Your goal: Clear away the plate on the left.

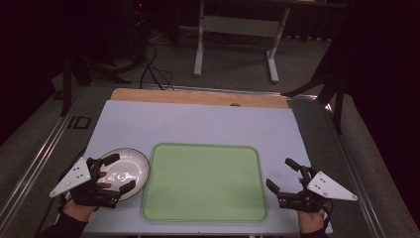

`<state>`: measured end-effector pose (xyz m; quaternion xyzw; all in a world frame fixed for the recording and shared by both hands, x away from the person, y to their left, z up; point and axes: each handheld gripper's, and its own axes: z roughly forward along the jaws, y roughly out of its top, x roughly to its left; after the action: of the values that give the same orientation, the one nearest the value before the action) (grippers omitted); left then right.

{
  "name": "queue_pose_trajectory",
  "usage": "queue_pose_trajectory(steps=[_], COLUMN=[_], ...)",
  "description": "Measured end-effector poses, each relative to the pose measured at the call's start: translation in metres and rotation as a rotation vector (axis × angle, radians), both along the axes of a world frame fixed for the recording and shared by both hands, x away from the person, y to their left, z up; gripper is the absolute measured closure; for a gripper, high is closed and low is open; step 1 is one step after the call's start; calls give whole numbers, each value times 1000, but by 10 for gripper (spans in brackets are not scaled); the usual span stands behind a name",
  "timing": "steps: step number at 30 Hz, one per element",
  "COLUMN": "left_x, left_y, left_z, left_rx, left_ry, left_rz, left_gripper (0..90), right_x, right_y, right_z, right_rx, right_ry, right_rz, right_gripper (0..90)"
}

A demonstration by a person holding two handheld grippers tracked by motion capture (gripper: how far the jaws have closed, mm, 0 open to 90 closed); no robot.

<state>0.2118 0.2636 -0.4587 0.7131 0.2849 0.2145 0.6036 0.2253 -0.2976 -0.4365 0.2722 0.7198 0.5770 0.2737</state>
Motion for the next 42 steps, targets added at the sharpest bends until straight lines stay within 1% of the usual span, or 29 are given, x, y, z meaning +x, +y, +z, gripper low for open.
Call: queue_pose_trajectory(steps=[1, 5, 6, 7, 10, 12, 13, 14, 16, 18, 19, 20, 22, 24, 26, 29, 30, 31, 32, 34, 35, 36, 39, 40, 42], left_x=[0, 0, 0, -1, -1, -1, -2, -2, -3, -3, -3, -2, 0, 1, 2, 3, 4, 5, 7, 9, 9, 13, 17, 17, 20], left_y=[0, -3, -3, -4, -6, -7, -8, -9, -13, -17, -17, -19, -19, -17, -15, -15, -14, -13, -12, -11, -11, -8, -2, -2, 5], left_z=[0, -1, -1, -1, -1, 1, 3, 6, 11, 17, 17, 24, 30, 35, 39, 45, 47, 48, 51, 54, 54, 57, 63, 63, 70], left_rx=[9, 15, 15, 18, 33, 32, 34, 35, 30, 39, 39, 54, 52, 37, 37, 67, 71, 63, 65, 71, 71, 73, 74, 74, 83], left_ry=[-2, -6, -6, -3, -1, -6, -1, -6, -8, -2, -2, 11, 36, 39, 40, 29, 20, 21, 30, 27, 27, 39, 43, 43, 45], left_rz=[1, -21, -21, -35, -52, -50, -54, -57, -84, -112, -112, -140, -170, -180, -184, -180, -197, -216, -215, -193, -193, -174, -164, -164, -142], left_gripper=[27, 27, 27, 27, 27, 27, 27, 26, 23, 17, 17, 17, 17, 17, 17, 17, 17, 12, 9, 9, 6, 1, 1, 1, 2], right_x=[0, -2, -2, -2, -4, -4, -5, -5, -6, -6, -5, -3, -1, 1, 4, 7, 7, 8, 8, 7, 7, 6, 6, 6, 5], right_y=[0, 1, 1, 1, 2, 2, 2, 2, 2, 1, 2, 2, 3, 4, 5, 7, 8, 8, 8, 8, 8, 8, 9, 9, 9], right_z=[0, 1, 1, 1, 2, 3, 3, 3, 4, 5, 6, 5, 4, 4, 4, 3, 3, 3, 3, 4, 4, 4, 5, 5, 5], right_rx=[-1, -8, -8, -11, -13, -12, -11, -9, -5, 4, 5, 5, 6, 10, 11, 4, 1, 2, 3, 3, 5, 5, 4, 4, 5], right_ry=[-6, -21, -21, -22, -24, -28, -31, -31, -40, -50, -54, -50, -47, -41, -43, -36, -39, -39, -40, -40, -42, -43, -48, -48, -47], right_rz=[-3, 5, 5, 6, 11, 8, 7, 6, 8, 22, 26, 33, 41, 45, 52, 56, 55, 56, 59, 58, 59, 57, 58, 58, 60], right_gripper=[109, 109, 109, 109, 109, 109, 109, 109, 109, 109, 109, 109, 109, 109, 109, 109, 110, 109, 110, 109, 109, 109, 109, 109, 109])
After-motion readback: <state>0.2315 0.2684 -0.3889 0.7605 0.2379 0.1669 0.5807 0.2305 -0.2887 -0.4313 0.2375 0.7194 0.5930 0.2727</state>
